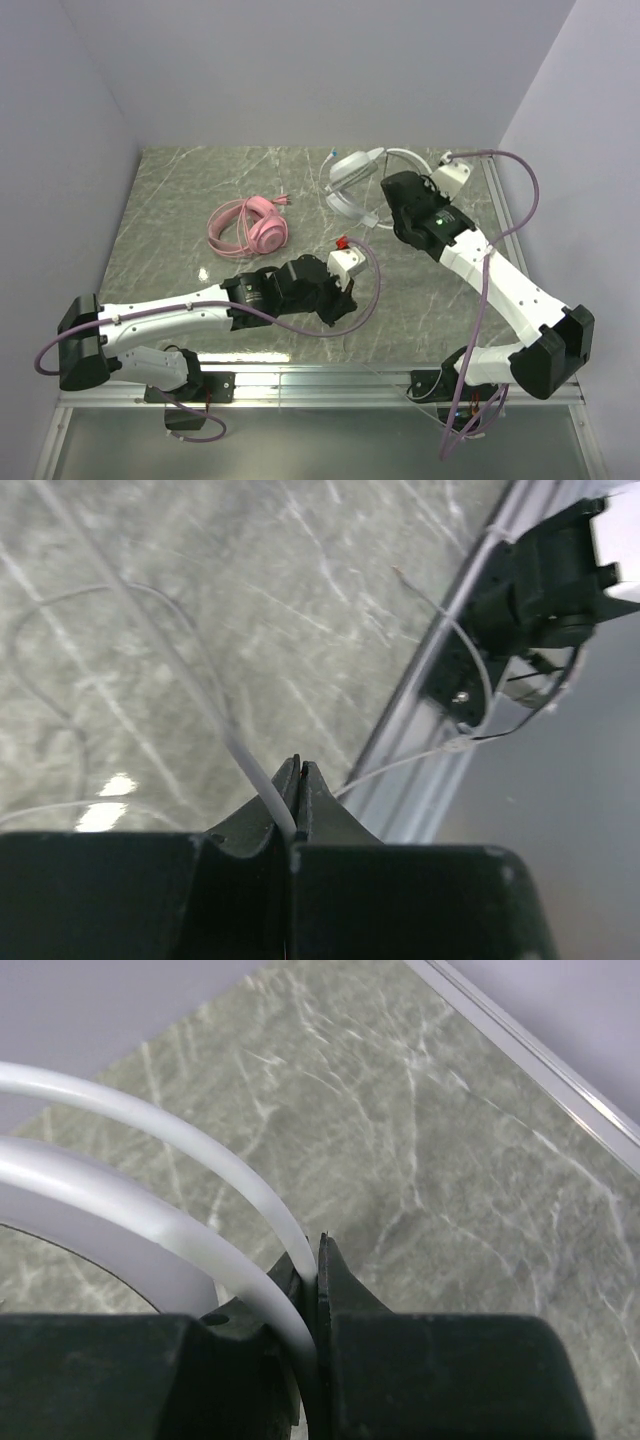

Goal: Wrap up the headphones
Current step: Wrap the headphone cable with the left arm

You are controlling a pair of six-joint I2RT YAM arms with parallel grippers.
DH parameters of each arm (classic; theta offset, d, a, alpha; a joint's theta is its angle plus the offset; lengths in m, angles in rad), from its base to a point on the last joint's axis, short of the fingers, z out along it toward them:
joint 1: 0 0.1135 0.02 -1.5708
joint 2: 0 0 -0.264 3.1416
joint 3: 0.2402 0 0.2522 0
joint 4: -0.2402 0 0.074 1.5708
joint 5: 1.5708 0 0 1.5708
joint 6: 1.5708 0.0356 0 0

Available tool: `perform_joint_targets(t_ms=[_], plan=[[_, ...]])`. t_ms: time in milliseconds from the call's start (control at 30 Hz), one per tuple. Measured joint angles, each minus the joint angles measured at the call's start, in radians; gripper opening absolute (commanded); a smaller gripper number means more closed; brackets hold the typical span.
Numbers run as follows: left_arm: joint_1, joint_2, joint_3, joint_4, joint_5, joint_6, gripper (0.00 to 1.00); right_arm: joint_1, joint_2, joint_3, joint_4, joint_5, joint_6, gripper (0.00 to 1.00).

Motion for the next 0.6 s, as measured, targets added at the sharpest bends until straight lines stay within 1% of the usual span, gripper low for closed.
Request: perform_joint_targets(t_ms=[133, 267, 400, 600], plan=[[-0.006, 0.000, -0.033, 0.098, 0.036, -0.054, 0.01, 0.000, 0.039, 0.110, -0.008, 0.001, -0.074, 0.00], [-0.010, 0.000, -0.049, 0.200, 0.076, -0.106, 0.01, -0.002, 0.051, 0.135, -0.004, -0.004, -0.145, 0.00], [-0.012, 0.000, -0.113, 0.290, 0.121, -0.160, 0.01, -0.019, 0.051, 0.144, -0.004, -0.032, -0.191, 0.00], [-0.011, 0.035, -0.204, 0.496, 0.197, -0.236, 0.01, -0.039, 0.067, 0.275, -0.080, -0.090, -0.233, 0.00]])
